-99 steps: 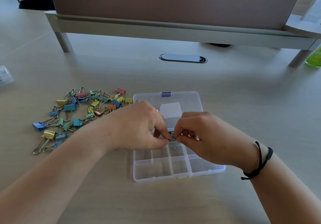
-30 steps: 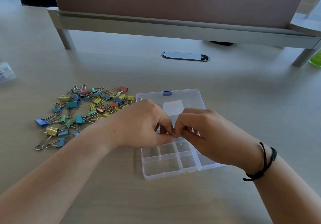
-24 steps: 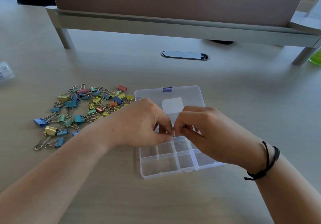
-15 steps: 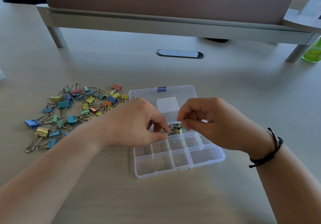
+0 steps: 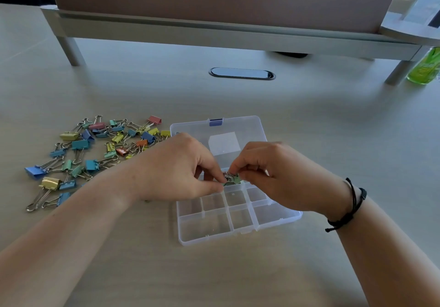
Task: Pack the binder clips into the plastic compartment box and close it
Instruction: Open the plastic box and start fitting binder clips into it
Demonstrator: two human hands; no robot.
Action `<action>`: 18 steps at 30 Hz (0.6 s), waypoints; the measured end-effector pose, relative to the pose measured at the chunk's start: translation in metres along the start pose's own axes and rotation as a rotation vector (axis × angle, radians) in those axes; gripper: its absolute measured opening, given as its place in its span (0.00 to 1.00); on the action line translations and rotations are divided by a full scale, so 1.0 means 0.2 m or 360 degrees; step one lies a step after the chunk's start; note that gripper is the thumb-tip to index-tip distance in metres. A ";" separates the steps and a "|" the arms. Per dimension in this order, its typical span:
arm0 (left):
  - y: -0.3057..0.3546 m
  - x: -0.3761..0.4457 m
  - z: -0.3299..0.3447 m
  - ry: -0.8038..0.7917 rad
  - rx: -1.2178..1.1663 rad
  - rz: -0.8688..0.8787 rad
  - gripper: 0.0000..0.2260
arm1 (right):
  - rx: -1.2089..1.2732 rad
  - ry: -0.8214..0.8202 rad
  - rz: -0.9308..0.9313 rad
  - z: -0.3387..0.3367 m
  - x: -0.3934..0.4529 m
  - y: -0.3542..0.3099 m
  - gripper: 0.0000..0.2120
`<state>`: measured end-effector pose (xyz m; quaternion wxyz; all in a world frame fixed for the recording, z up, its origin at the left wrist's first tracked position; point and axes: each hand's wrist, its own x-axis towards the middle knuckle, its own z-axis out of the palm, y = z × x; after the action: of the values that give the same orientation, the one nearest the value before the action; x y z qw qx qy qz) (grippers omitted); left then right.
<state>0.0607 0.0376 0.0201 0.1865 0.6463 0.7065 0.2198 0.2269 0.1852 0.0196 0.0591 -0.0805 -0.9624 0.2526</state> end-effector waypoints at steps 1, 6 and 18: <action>0.00 0.00 0.00 0.0002 0.0003 0.0006 0.05 | -0.0016 -0.0002 -0.0004 0.00 0.00 0.00 0.09; 0.00 0.00 0.00 -0.0018 0.0027 0.0023 0.04 | -0.0039 -0.0009 0.0006 0.01 0.00 -0.02 0.09; -0.01 0.00 0.00 -0.0037 0.0025 0.0013 0.04 | 0.0097 0.0132 -0.0124 0.04 0.01 -0.02 0.08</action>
<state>0.0581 0.0382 0.0186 0.1889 0.6531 0.7033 0.2074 0.2239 0.1780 0.0156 0.1112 -0.0515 -0.9534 0.2757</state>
